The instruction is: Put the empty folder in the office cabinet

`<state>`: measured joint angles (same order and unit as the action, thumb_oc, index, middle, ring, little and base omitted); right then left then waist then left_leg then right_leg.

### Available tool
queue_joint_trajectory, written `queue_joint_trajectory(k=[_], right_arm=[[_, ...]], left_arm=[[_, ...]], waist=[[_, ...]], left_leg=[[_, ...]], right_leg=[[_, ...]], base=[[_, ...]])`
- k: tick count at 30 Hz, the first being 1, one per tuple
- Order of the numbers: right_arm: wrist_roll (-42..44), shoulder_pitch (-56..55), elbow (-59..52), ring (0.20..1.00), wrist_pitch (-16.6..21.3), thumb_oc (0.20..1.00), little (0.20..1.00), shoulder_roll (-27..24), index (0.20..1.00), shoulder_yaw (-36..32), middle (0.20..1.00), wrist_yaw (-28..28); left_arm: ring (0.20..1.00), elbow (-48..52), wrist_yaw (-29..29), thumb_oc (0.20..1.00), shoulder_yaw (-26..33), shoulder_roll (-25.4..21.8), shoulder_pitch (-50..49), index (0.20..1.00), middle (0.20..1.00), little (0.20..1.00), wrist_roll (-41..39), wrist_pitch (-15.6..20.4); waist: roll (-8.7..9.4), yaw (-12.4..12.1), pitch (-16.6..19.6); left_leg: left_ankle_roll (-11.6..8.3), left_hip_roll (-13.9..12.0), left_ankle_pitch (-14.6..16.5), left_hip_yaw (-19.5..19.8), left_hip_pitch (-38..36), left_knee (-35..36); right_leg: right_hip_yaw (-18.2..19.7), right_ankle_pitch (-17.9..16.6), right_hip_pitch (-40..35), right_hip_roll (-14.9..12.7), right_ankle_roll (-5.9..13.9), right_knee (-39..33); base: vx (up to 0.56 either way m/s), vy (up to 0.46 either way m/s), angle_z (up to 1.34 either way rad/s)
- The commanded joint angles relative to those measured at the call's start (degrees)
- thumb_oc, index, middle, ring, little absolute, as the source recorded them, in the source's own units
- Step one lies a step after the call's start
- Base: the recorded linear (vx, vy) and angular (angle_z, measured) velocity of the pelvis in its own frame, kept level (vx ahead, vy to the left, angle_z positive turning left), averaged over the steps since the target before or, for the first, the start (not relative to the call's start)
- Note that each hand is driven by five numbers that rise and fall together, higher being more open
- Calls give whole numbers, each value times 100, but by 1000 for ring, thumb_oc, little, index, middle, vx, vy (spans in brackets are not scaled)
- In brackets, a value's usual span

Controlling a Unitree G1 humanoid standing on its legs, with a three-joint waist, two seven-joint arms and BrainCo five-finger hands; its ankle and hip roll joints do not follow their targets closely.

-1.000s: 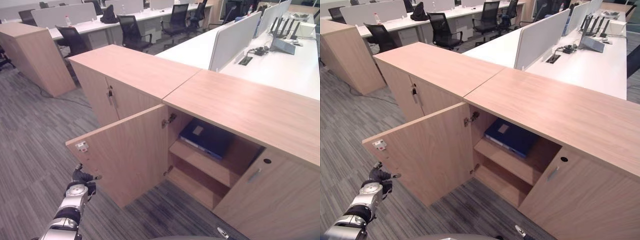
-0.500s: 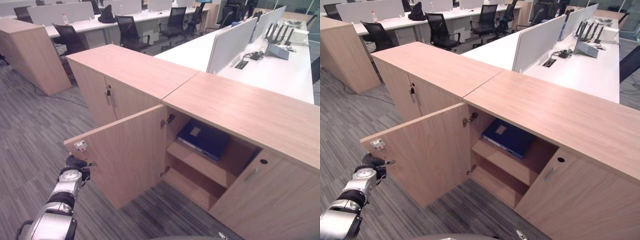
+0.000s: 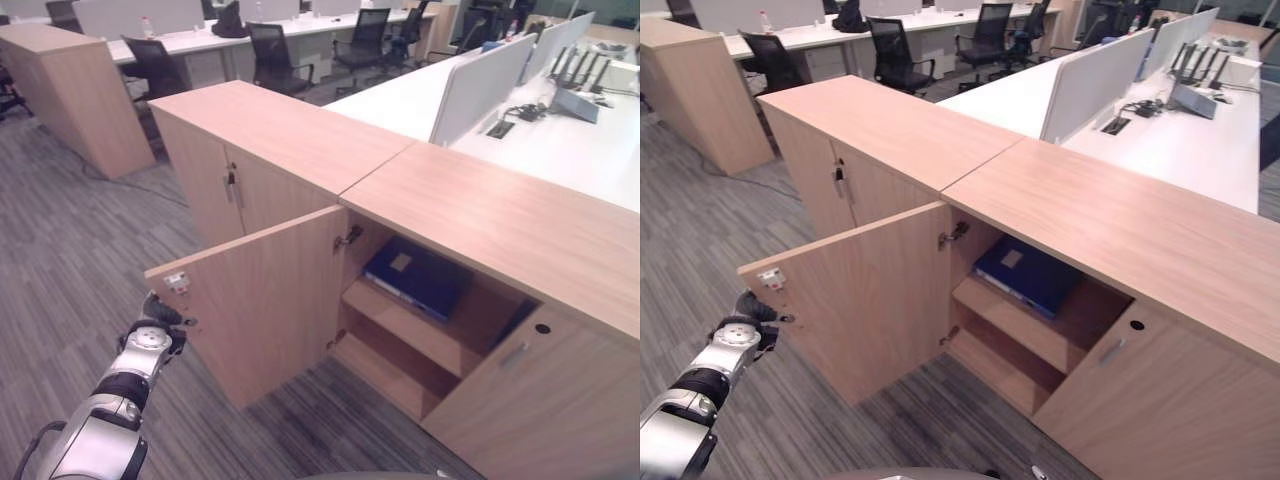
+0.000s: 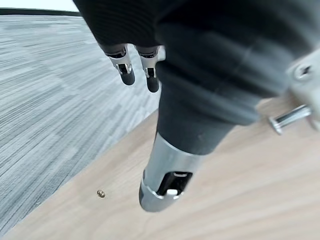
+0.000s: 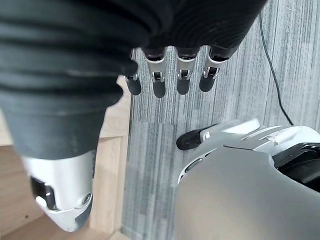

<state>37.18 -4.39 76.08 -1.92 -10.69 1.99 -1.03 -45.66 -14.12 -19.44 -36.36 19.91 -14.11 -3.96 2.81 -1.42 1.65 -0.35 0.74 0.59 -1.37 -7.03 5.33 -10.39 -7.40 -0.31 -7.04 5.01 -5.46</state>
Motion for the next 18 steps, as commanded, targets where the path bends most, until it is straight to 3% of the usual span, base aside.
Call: queue_joint_trajectory(k=[1, 3, 6, 9, 10, 11, 12, 13, 14, 18], right_arm=[[130, 596, 356, 1000, 27, 1000, 1000, -83, 1000, -89, 1000, 48], [122, 643, 398, 1000, 5, 1000, 1000, -91, 1000, -276, 1000, 61], [115, 623, 387, 1000, -16, 1000, 1000, -93, 1000, -437, 1000, 15], [-276, 593, 407, 1000, -44, 1000, 1000, -141, 1000, -371, 1000, 24], [-797, 604, 441, 1000, -66, 1000, 1000, -207, 1000, -176, 1000, 47], [-1884, 623, 610, 1000, -139, 1000, 1000, -317, 1000, 262, 1000, 146], [-3681, 605, 943, 1000, -301, 1000, 1000, -468, 1000, 1014, 1000, 283], [-3685, 609, 946, 1000, -299, 1000, 1000, -467, 1000, 1014, 1000, 284], [-4930, 517, 1129, 1000, -426, 1000, 1000, -542, 1000, 1673, 1000, 504], [-5590, 143, 1078, 1000, -441, 1000, 1000, -732, 1000, 1943, 1000, 592]], left_arm=[[1000, 1423, 1295, 1000, -1072, 1431, 1291, 1000, 1000, 1000, 189, 989], [1000, 2206, 1792, 1000, -1298, 1728, 657, 1000, 1000, 1000, -658, 996], [1000, 2977, 2215, 1000, -1526, 1817, -98, 1000, 1000, 1000, -1596, 790], [1000, 3472, 2417, 1000, -1657, 1668, -439, 1000, 1000, 1000, -1912, 639], [1000, 3672, 2499, 1000, -1705, 1593, -567, 1000, 1000, 1000, -2033, 607], [1000, 3871, 2672, 1000, -1759, 1496, -732, 1000, 1000, 1000, -2103, 501], [1000, 4107, 3005, 1000, -1941, 1349, -838, 1000, 1000, 1000, -1860, 379], [1000, 4110, 3005, 1000, -1939, 1345, -838, 1000, 1000, 1000, -1859, 377], [1000, 4250, 3116, 1000, -1992, 1224, -798, 1000, 1000, 1000, -1626, 378], [1000, 4302, 3128, 1000, -1850, 1213, -932, 1000, 1000, 1000, -1399, 381]], waist=[[-233, 717, -125], [-241, 721, -174], [-256, 719, -228], [-240, 700, -252], [-223, 670, -267], [-182, 628, -277], [-118, 532, -301], [-113, 539, -289], [-35, 465, -284], [92, 464, -291]], left_leg=[[-142, -55, 262, -225, 144, -33], [-125, -48, 286, -211, 147, -33], [-108, -44, 300, -207, 169, -33], [-107, -49, 292, -207, 200, -33], [-105, -48, 280, -200, 220, -33], [-103, -47, 266, -189, 256, -33], [-95, -48, 267, -152, 281, -33], [-93, -42, 250, -148, 304, -33], [-73, -31, 231, -101, 345, -33], [-55, -15, 191, -61, 415, -33]], right_leg=[[-54, 761, -440, 135, 404, 46], [-66, 773, -432, 125, 408, 46], [-45, 773, -399, 121, 411, 46], [-34, 763, -369, 123, 413, 46], [-35, 750, -356, 122, 413, 46], [-54, 740, -338, 123, 408, 46], [-87, 735, -345, 117, 405, 46], [-91, 724, -325, 111, 405, 46], [-116, 705, -317, 106, 401, 46], [-125, 660, -272, 98, 400, 46]], base=[[1, 8, 14], [1, 19, 15], [-5, 5, 3], [-19, 2, 8], [-24, -9, -9], [-35, -23, -13], [-32, -22, -10], [-23, -28, -6], [0, 0, 0], [-5, 0, -1]])
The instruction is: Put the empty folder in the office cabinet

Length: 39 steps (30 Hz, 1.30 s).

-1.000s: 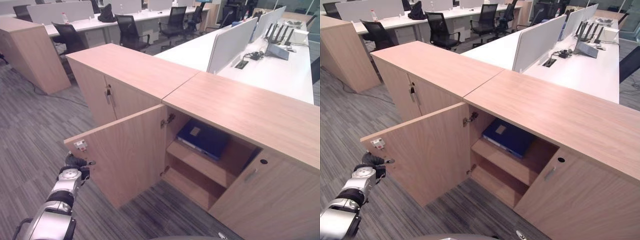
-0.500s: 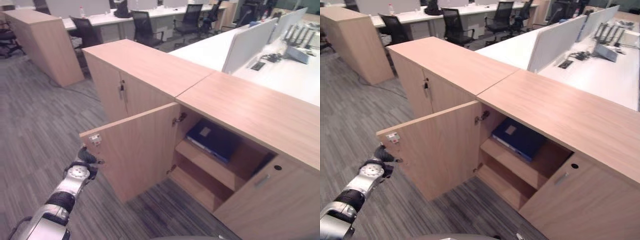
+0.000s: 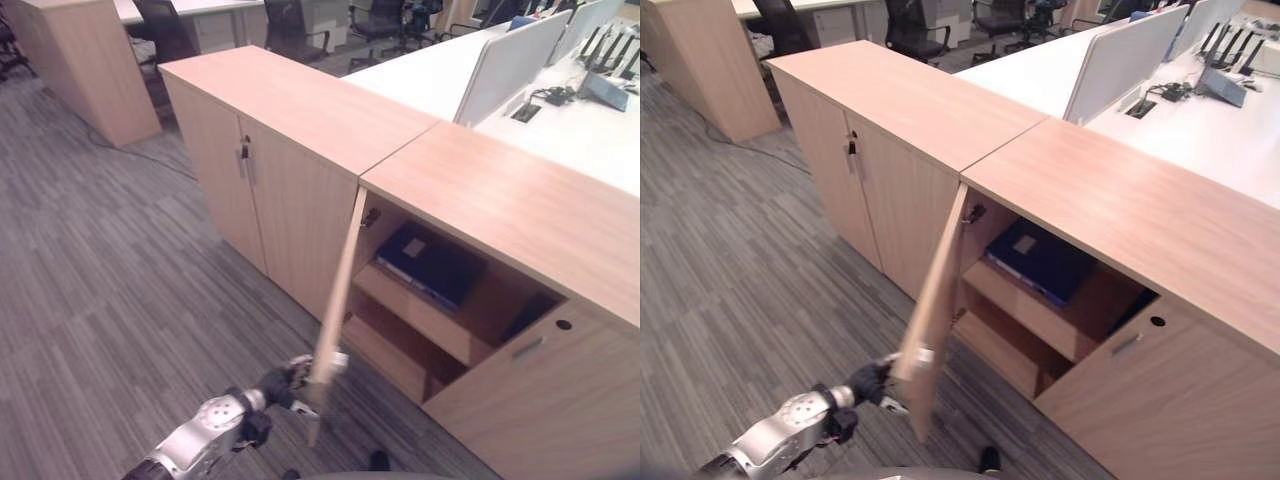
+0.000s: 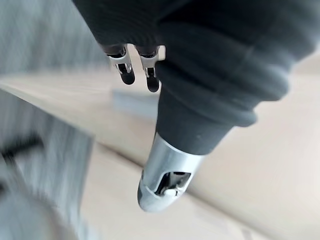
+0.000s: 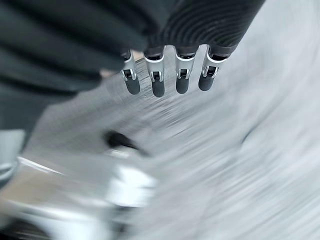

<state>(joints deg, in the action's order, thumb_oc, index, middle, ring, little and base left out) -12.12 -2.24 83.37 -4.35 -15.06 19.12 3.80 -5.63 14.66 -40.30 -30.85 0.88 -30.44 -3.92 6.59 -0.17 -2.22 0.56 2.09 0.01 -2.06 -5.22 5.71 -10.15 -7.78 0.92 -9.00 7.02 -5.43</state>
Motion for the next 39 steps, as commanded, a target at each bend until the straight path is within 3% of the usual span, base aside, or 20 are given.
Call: queue_joint_trajectory(k=[1, 11, 13, 15, 16, 17, 20, 24, 28, 35, 37, 39], right_arm=[[-660, -78, 345, 1000, -199, 1000, 1000, -297, 1000, 230, 1000, 109], [-226, -331, -251, 1000, -108, 1000, 1000, -132, 1000, 224, 1000, 143], [-116, -174, -394, 1000, -118, 1000, 1000, -121, 1000, 227, 1000, 134], [-64, -30, -486, 1000, -140, 1000, 1000, -150, 1000, 205, 1000, 119], [-64, -29, -486, 1000, -140, 1000, 1000, -150, 1000, 205, 1000, 119], [36, 121, -583, 1000, -151, 1000, 1000, -210, 1000, 125, 1000, 82], [144, 184, -641, 1000, -178, 1000, 1000, -263, 1000, 5, 1000, 18], [380, -94, -653, 1000, -160, 1000, 1000, -239, 1000, -281, 1000, -13], [419, -122, -653, 1000, -147, 1000, 1000, -224, 1000, -297, 1000, -18], [603, -6, -746, 1000, -116, 1000, 1000, -211, 1000, -164, 1000, -122], [709, 108, -736, 1000, -130, 1000, 1000, -161, 1000, -120, 1000, -173], [812, 157, -784, 1000, -135, 1000, 1000, -143, 1000, -90, 1000, -216]], left_arm=[[1000, 298, 251, 1000, 236, 664, 968, 1000, 1000, 1000, 235, 379], [1000, 18, 248, 1000, 452, 703, 690, 1000, 1000, 1000, 366, 341], [1000, -28, 187, 1000, 543, 639, 618, 1000, 1000, 1000, 281, 298], [1000, -50, 133, 1000, 704, 525, 525, 1000, 1000, 1000, 242, 277], [1000, -50, 133, 1000, 705, 525, 525, 1000, 1000, 1000, 242, 277], [1000, -153, 20, 1000, 940, 482, 407, 1000, 1000, 1000, 248, 257], [1000, -377, -31, 1000, 1225, 467, 241, 1000, 1000, 1000, 458, 222], [1000, -732, -136, 1000, 1763, 596, -150, 1000, 1000, 1000, 653, 198], [1000, -868, -168, 1000, 1882, 661, -283, 1000, 1000, 1000, 645, 179], [1000, -1025, -316, 1000, 1889, 843, -163, 1000, 1000, 1000, 757, 151], [1000, -1066, -431, 1000, 1868, 931, -82, 1000, 1000, 1000, 577, 138], [1000, -1022, -533, 1000, 1851, 974, -77, 1000, 1000, 1000, 356, 104]], waist=[[-286, 340, 101], [-208, 441, -12], [-261, 459, -185], [-303, 378, -329], [-303, 375, -330], [-378, 260, -371], [-321, 223, -302], [-249, 315, -111], [-252, 354, -50], [-206, 487, 56], [-176, 517, 57], [-162, 536, 2]], left_leg=[[-146, -150, 249, 9, 238, -71], [-66, -77, 223, -113, 427, -71], [-22, -114, 216, -322, 469, -71], [-19, -210, 211, -608, 475, -71], [-19, -210, 212, -611, 474, -71], [-47, -347, 250, -972, 431, -71], [-68, -372, 418, -1206, 242, -71], [-147, -450, 512, -1290, -32, -71], [-213, -556, 513, -1336, -129, -71], [-408, -994, 299, -1665, -235, -162], [-454, -1141, 373, -1738, -183, -467], [-508, -1369, 687, -1689, -36, -1205]], right_leg=[[-150, 697, -391, 293, 200, 43], [-30, 521, -157, 226, 264, 43], [-108, 393, 46, 159, 345, 238], [-491, 312, 280, -42, 394, 564], [-488, 313, 282, -42, 394, 568], [-1302, 332, 211, -378, 348, 680], [-1536, 407, 82, -494, 377, 666], [-1415, 428, -257, -211, 350, 174], [-1359, 495, -347, -71, 301, 79], [-1063, 753, -279, 409, 45, 43], [-959, 804, -318, 522, -36, 43], [-774, 926, -436, 698, -134, 43]], base=[[-19, 2, -9], [-45, 25, -12], [-164, 5, -18], [-148, 5, -65], [-154, 4, -108], [-25, 18, -108], [45, -8, -109], [129, -162, -49], [63, -122, -21], [6, -163, -22], [83, -180, -18], [105, -222, -23]])
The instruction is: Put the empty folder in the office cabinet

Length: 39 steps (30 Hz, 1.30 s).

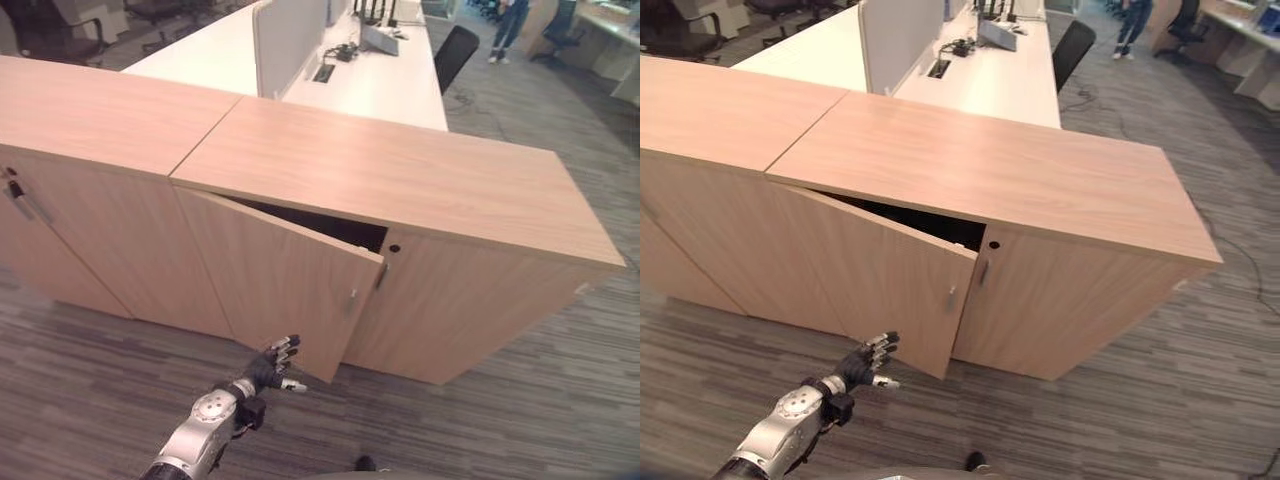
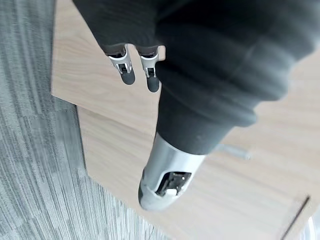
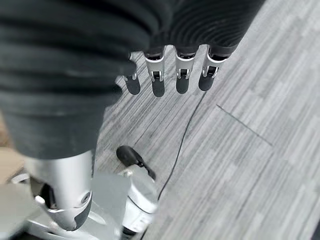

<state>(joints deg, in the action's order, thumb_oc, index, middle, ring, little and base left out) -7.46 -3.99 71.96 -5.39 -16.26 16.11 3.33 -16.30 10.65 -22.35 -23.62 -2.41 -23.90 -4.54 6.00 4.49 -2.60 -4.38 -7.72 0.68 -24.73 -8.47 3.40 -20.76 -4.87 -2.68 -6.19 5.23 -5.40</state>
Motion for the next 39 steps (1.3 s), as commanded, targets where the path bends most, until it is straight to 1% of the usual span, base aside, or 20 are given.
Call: queue_joint_trajectory(k=[1, 2, 3, 4, 5, 6, 7, 9, 10, 12, 13, 14, 19, 20, 21, 23, 24, 26, 31, 39], right_arm=[[405, 361, 319, 1000, -30, 1000, 1000, -16, 1000, 234, 1000, -205], [447, 374, 285, 1000, -25, 1000, 1000, -25, 1000, 250, 1000, -234], [400, 408, 206, 1000, -33, 1000, 1000, -84, 1000, 327, 1000, -266], [399, 409, 206, 1000, -33, 1000, 1000, -84, 1000, 326, 1000, -265], [346, 436, 164, 1000, -36, 1000, 1000, -121, 1000, 364, 1000, -272], [346, 436, 164, 1000, -36, 1000, 1000, -121, 1000, 364, 1000, -272], [258, 488, 100, 1000, -20, 1000, 1000, -170, 1000, 413, 1000, -284], [276, 604, 25, 1000, -4, 1000, 1000, -210, 1000, 455, 1000, -319], [278, 644, 7, 1000, -7, 1000, 1000, -205, 1000, 472, 1000, -333], [270, 611, -17, 1000, 3, 1000, 1000, -133, 1000, 505, 1000, -370], [342, 578, 19, 1000, -18, 1000, 1000, -89, 1000, 454, 1000, -402], [395, 597, 29, 1000, -12, 1000, 1000, -76, 1000, 416, 1000, -388], [348, 565, 75, 1000, -12, 1000, 1000, 59, 1000, 464, 1000, -300], [356, 571, 110, 1000, -19, 1000, 1000, 57, 1000, 453, 1000, -281], [390, 588, 111, 1000, -11, 1000, 1000, 81, 1000, 434, 1000, -290], [420, 582, 104, 1000, -5, 1000, 1000, 68, 1000, 393, 1000, -295], [459, 574, 120, 1000, 17, 1000, 1000, 64, 1000, 364, 1000, -317], [499, 574, 175, 1000, 40, 1000, 1000, 100, 1000, 386, 1000, -370], [801, 505, 226, 1000, 212, 1000, 1000, 224, 1000, 379, 1000, -598], [872, 403, 223, 1000, 302, 1000, 1000, 70, 1000, 381, 1000, -396]], left_arm=[[1000, 80, -158, 1000, 24, 257, 261, 1000, 1000, 1000, -366, 147], [1000, 120, -179, 1000, 13, 264, 241, 1000, 1000, 1000, -398, 133], [1000, 180, -247, 1000, 8, 285, 130, 1000, 1000, 1000, -456, 180], [1000, 179, -248, 1000, 8, 285, 131, 1000, 1000, 1000, -456, 181], [1000, 214, -280, 1000, 11, 298, 94, 1000, 1000, 1000, -490, 209], [1000, 214, -280, 1000, 12, 299, 93, 1000, 1000, 1000, -490, 209], [1000, 235, -297, 1000, 22, 259, 27, 1000, 1000, 1000, -489, 255], [1000, 165, -359, 1000, 63, 289, -20, 1000, 1000, 1000, -597, 277], [1000, 141, -377, 1000, 75, 298, 1, 1000, 1000, 1000, -643, 267], [1000, 5, -419, 1000, 83, 341, 4, 1000, 1000, 1000, -665, 254], [1000, -439, -500, 1000, 233, 572, -125, 1000, 1000, 1000, -1412, 206], [1000, -650, -457, 1000, 285, 640, -152, 1000, 1000, 1000, -1594, 186], [1000, -1789, -433, 1000, 609, 815, -121, 1000, 1000, 1000, -1640, 192], [1000, -2132, -492, 1000, 710, 853, -74, 1000, 1000, 1000, -1538, 221], [1000, -2791, -628, 1000, 813, 934, -24, 1000, 1000, 1000, -1050, 280], [1000, -3159, -742, 1000, 924, 978, -1, 1000, 1000, 1000, -823, 296], [1000, -4016, -790, 1000, 1057, 1039, 111, 1000, 1000, 1000, -280, 360], [1000, -4819, -977, 1000, 1190, 1085, 259, 1000, 1000, 1000, 230, 462], [1000, -5184, -1608, 1000, 1415, 1058, 222, 1000, 1000, 1000, 1115, 809], [1000, -5264, -968, 1000, 1368, 804, 103, 1000, 1000, 1000, 1031, 832]], waist=[[-44, 56, -24], [-26, 30, -88], [19, -79, -242], [15, -68, -234], [-2, -141, -281], [-3, -138, -278], [-1, -234, -294], [-68, -317, -363], [-76, -304, -355], [-128, -296, -328], [-197, -279, -277], [-206, -274, -266], [-240, -291, -209], [-248, -292, -175], [-283, -292, -115], [-296, -298, -75], [-311, -289, -27], [-309, -291, 0], [-205, -370, 22], [-201, -346, 31]], left_leg=[[4, -486, 707, 607, 441, -1403], [55, -632, 919, 670, 622, -1899], [240, -543, 878, 1010, 915, -2382], [241, -546, 885, 1025, 941, -2403], [313, -350, 917, 1416, 1195, -2459], [314, -351, 919, 1420, 1201, -2463], [378, 135, 906, 2158, 1542, -2312], [344, 437, 874, 2633, 1753, -2383], [335, 483, 827, 2712, 1751, -2319], [322, 451, 855, 2653, 1554, -2152], [290, 466, 816, 2536, 1228, -1704], [281, 497, 766, 2480, 1109, -1524], [315, 594, 434, 2398, 782, -634], [319, 621, 347, 2426, 725, -442], [330, 641, 207, 2436, 563, -20], [332, 655, 162, 2450, 507, 115], [323, 674, 150, 2452, 492, 160], [321, 707, 158, 2475, 505, 160], [327, 742, 195, 2540, 500, 160], [348, 774, 236, 2505, 470, 160]], right_leg=[[341, 647, -110, 478, -1, 40], [399, 685, -138, 565, -50, 40], [491, 641, -100, 585, -144, 40], [480, 641, -90, 587, -144, 40], [545, 631, -61, 590, -134, 40], [543, 631, -59, 591, -134, 40], [710, 575, -15, 584, -98, 40], [940, 558, -45, 641, -90, 40], [987, 546, -26, 659, -85, 40], [1061, 589, -95, 705, -105, 40], [1095, 607, -160, 689, -110, 40], [1081, 589, -169, 653, -96, 40], [1059, 503, -69, 535, -13, 40], [1040, 490, -35, 510, 5, 40], [1038, 505, -9, 505, 22, 40], [1020, 519, -10, 500, 35, 40], [990, 541, -15, 465, 60, 40], [968, 560, -12, 425, 69, 40], [956, 587, -37, 373, 90, 40], [946, 557, -64, 306, 151, 40]], base=[[-1, -264, -27], [-84, -283, -27], [-83, -187, -36], [-106, -113, -48], [-30, -10, -61], [-41, -11, -84], [-16, 11, -61], [-3, 8, -62], [27, -7, -66], [87, 59, -72], [119, 165, -53], [88, 201, -24], [8, 104, -11], [27, 150, 5], [26, 101, 5], [41, 82, 3], [49, 98, 7], [26, 75, 14], [28, 41, 3], [2, 38, 4]])
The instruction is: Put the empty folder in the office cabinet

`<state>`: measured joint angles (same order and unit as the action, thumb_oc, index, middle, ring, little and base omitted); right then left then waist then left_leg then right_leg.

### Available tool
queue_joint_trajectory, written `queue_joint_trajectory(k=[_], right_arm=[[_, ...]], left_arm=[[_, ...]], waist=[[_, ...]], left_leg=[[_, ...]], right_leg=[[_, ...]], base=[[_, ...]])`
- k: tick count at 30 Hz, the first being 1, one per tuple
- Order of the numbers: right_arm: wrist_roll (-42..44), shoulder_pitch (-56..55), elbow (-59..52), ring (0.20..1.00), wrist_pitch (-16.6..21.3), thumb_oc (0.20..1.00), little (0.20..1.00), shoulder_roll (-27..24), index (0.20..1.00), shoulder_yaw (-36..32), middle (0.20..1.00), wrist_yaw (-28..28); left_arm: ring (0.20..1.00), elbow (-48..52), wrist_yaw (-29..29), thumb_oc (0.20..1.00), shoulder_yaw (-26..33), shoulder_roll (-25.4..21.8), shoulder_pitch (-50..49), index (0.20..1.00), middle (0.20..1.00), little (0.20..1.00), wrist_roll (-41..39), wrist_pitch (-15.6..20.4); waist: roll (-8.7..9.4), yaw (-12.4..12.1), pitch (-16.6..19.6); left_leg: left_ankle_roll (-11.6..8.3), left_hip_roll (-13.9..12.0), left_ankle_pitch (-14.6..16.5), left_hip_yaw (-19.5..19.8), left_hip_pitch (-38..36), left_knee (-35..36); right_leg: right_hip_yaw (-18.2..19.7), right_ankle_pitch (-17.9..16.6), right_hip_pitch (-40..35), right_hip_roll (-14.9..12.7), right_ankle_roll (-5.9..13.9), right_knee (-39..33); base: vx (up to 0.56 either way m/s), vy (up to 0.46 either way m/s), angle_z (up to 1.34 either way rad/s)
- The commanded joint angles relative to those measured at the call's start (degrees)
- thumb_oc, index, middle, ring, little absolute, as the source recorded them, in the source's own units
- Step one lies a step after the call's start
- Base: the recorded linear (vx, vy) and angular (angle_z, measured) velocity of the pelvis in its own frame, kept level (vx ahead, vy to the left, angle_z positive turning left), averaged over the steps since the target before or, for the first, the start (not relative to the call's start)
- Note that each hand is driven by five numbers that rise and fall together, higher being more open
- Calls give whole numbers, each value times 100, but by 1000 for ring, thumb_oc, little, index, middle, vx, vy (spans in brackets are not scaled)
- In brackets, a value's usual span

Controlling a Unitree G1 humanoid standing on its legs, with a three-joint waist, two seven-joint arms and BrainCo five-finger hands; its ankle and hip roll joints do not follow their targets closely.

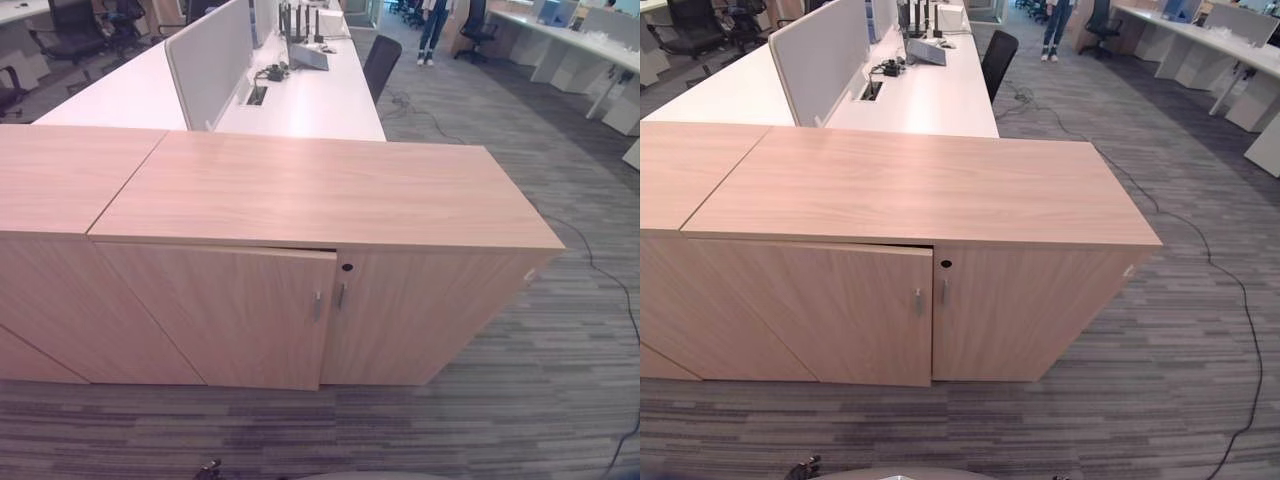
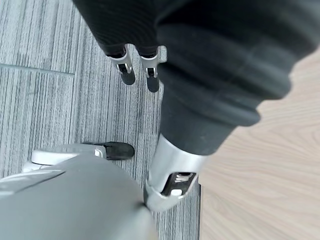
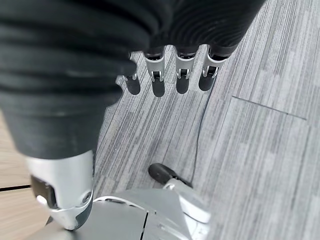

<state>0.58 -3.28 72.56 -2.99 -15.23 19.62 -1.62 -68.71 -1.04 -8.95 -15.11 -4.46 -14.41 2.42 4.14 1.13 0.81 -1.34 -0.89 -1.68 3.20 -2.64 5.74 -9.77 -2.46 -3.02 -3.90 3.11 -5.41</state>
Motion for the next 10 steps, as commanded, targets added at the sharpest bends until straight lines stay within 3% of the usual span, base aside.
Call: queue_joint_trajectory(k=[1, 3, 4, 6, 10], right_arm=[[40, 342, 165, 1000, 72, 1000, 1000, -33, 1000, 44, 1000, 102], [-3, 375, 169, 1000, 63, 1000, 1000, -40, 1000, 51, 1000, 87], [-128, 396, 105, 1000, 117, 1000, 1000, -109, 1000, 114, 1000, 23], [-193, 361, 23, 1000, 145, 1000, 1000, -120, 1000, 180, 1000, -2], [-224, 347, -11, 1000, 170, 1000, 1000, -152, 1000, 237, 1000, 25]], left_arm=[[1000, 18, 197, 1000, -85, -63, 322, 1000, 1000, 1000, 298, 156], [1000, 36, 109, 1000, -263, -83, 383, 1000, 1000, 1000, 698, 193], [1000, 363, -39, 1000, -749, -164, 487, 1000, 1000, 1000, 1337, 252], [1000, 613, -75, 1000, -1143, -209, 552, 1000, 1000, 1000, 1817, 309], [1000, 1105, 2, 1000, -1578, -279, 659, 1000, 1000, 1000, 2039, 424]], waist=[[-24, 0, -299], [-30, 6, -297], [-44, 26, -312], [-66, 55, -322], [-116, 116, -319]], left_leg=[[50, 98, 480, -291, -116, -74], [57, 102, 488, -295, -121, -74], [69, 115, 501, -292, -121, -74], [76, 119, 514, -313, -127, -74], [90, 133, 532, -335, -137, -74]], right_leg=[[-144, 316, -33, 70, 368, 41], [-132, 312, -35, 61, 369, 41], [-124, 300, -33, 46, 383, 41], [-124, 290, -33, 34, 397, 41], [-99, 283, -38, 18, 414, 41]], base=[[2, 35, 0], [-3, 16, -1], [-10, 33, -1], [-6, 22, 0], [-2, 36, 1]])
